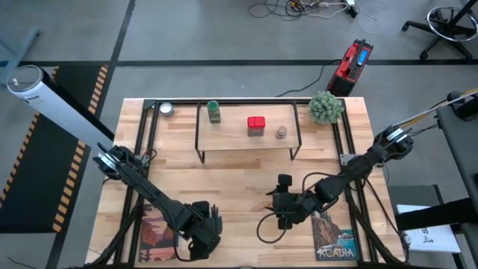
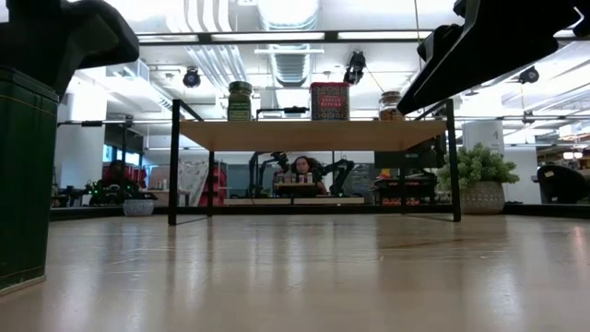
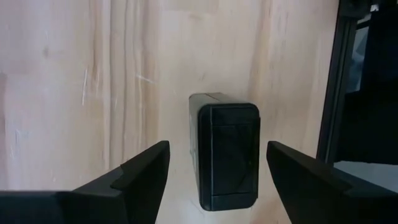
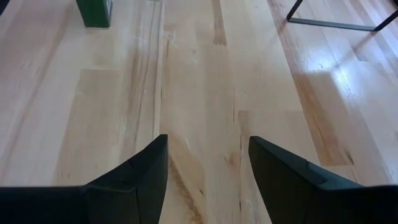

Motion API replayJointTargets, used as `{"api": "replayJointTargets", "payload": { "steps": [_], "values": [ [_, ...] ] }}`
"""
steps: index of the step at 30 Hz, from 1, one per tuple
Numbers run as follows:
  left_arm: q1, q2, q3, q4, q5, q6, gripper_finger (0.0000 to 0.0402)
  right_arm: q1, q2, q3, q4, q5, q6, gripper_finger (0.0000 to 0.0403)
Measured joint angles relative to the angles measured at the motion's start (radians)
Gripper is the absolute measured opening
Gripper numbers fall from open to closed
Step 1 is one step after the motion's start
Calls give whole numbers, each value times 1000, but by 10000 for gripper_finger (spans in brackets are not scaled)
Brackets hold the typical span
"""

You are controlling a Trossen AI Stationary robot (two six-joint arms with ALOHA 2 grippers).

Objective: Shelf spices
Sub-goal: Put the black seasoning can on the shelf

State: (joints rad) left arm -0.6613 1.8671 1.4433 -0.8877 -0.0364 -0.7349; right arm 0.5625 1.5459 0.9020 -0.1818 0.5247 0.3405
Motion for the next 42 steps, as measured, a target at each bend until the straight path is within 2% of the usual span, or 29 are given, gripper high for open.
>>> {"api": "replayJointTargets", "payload": {
  "steps": [14, 23, 36, 42],
  "values": [
    [-2, 3, 0, 54, 41, -13, 256, 0, 0, -2, 0, 0, 0, 199],
    [-1, 10, -6, 39, 20, -2, 255, 0, 0, -2, 0, 0, 0, 199],
    [-6, 49, -12, 22, 44, 18, 253, 0, 0, -2, 1, 0, 0, 199],
    [-6, 50, -47, 69, 24, 4, 240, 0, 0, -2, 2, 0, 0, 199]
  ]
}}
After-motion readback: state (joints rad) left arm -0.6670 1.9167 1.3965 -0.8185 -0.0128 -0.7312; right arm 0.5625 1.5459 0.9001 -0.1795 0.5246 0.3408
